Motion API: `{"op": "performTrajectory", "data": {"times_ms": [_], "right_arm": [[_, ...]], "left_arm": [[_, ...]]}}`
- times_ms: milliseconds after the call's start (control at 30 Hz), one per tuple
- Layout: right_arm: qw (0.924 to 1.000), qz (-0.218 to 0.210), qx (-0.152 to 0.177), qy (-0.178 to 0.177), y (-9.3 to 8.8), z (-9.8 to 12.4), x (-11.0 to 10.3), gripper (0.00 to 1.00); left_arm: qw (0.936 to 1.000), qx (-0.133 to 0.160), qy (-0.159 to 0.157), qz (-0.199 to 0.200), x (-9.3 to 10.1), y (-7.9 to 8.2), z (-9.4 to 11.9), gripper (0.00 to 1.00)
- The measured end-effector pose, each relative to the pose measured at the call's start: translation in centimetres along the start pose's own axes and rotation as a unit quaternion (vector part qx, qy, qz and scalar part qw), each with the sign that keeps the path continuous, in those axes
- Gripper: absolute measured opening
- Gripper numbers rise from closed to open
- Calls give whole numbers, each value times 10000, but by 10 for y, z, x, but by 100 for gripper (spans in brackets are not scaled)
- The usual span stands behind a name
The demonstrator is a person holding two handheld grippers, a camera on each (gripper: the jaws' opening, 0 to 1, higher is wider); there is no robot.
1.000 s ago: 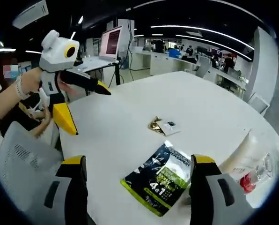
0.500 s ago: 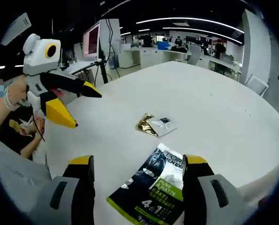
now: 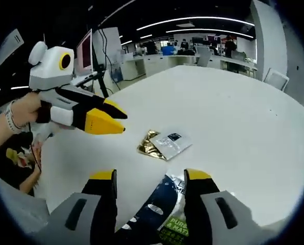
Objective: Arrange the skincare products in the storage area until every visible bottle or jar stands upright without overlapping.
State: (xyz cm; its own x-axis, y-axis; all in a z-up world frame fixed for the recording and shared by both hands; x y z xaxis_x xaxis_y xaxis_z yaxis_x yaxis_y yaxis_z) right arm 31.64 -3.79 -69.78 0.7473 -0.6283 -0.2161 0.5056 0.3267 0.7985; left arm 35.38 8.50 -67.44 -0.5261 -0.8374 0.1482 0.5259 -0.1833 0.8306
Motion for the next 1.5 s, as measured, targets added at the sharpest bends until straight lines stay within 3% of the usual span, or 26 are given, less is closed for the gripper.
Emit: {"op": "performTrajectory", "data": {"times_ms": [400,567,900,1200,1367,1500], "right_arm": [[9994,-326,75,-120,2,-22,10,52],[9980,-496,233,-327,6,-27,17,48],[9965,-555,210,-586,4,-38,31,43],[9904,-1115,496,-655,7,-44,39,41],[9883,-1258,561,-649,8,-47,40,40],[9845,-1487,687,-625,8,-51,45,38]], "left_arm": [[9998,-181,120,46,-10,-7,-34,6],[9994,-271,183,67,-11,-12,-41,1],[9988,-420,243,99,-18,-17,-50,0],[9978,-599,244,-159,-16,-26,-52,0],[9957,-624,477,-501,-20,-25,-52,0],[9949,-654,490,-595,-23,-26,-54,0]]}}
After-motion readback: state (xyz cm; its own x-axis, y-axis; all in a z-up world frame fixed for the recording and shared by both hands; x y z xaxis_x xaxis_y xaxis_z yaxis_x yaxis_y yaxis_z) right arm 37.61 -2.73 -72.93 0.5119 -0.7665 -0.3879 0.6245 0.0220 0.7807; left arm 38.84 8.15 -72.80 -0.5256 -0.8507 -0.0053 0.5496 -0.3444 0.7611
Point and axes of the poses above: the point that each gripper's makers call its tool centre point, and the gripper's own axes: z roughly backward along the fingers, x roughly to its right, y roughly out of its top, the point moved 5 cm from there along z, roughly backward along the fingers, and after that the axes turned 8 degrees about y, right-handed, at the moved point
